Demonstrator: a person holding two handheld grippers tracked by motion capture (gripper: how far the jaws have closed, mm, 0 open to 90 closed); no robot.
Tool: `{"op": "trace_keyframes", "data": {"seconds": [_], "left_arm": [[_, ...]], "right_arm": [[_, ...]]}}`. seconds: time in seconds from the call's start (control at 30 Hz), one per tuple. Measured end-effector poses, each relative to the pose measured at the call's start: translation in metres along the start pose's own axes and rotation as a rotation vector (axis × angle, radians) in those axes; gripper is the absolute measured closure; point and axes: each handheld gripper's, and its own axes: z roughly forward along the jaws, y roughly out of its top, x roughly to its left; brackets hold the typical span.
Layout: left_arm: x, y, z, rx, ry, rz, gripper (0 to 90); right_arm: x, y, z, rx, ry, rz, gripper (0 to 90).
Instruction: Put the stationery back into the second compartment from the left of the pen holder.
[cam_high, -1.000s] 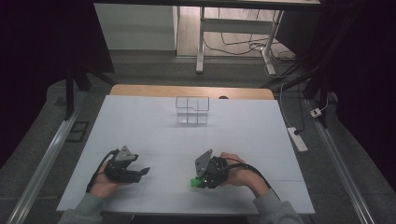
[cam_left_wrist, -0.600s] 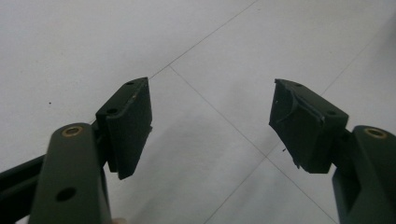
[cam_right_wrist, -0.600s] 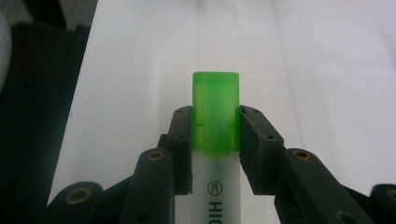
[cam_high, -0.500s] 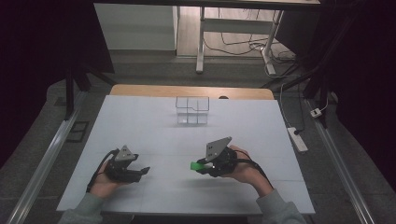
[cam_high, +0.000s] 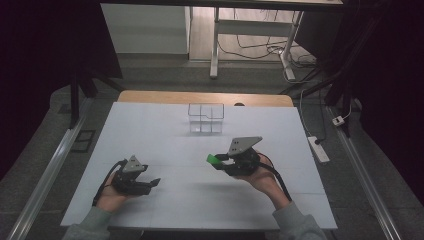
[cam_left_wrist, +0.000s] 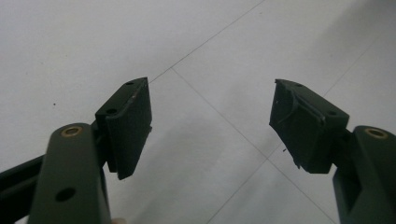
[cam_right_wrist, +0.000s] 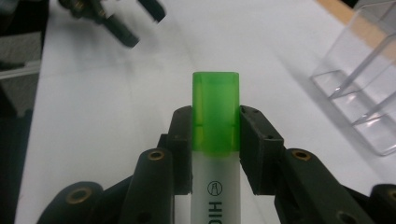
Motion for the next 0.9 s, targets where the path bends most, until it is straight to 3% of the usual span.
{"op": "trace_keyframes", "data": {"seconds": [0.2,0.53,0.7,0.9], "left_arm": [[0.002,-0.001,-0.001,-0.006,0.006,-0.004,29.3],[0.002,-0.001,-0.001,-0.006,0.006,-0.006,29.3],[0.002,-0.001,-0.001,-0.003,0.005,-0.004,29.3],[0.004,-0.002,0.000,-0.003,0.002,-0.009,29.3]], "right_arm": [[-0.011,0.009,-0.002,-0.097,-0.054,0.042,66.4],[-0.028,0.005,-0.002,-0.146,-0.119,0.119,66.4],[-0.038,0.012,0.001,-0.162,-0.145,0.146,66.4],[-0.052,0.022,0.004,-0.219,-0.177,0.198,66.4]]}}
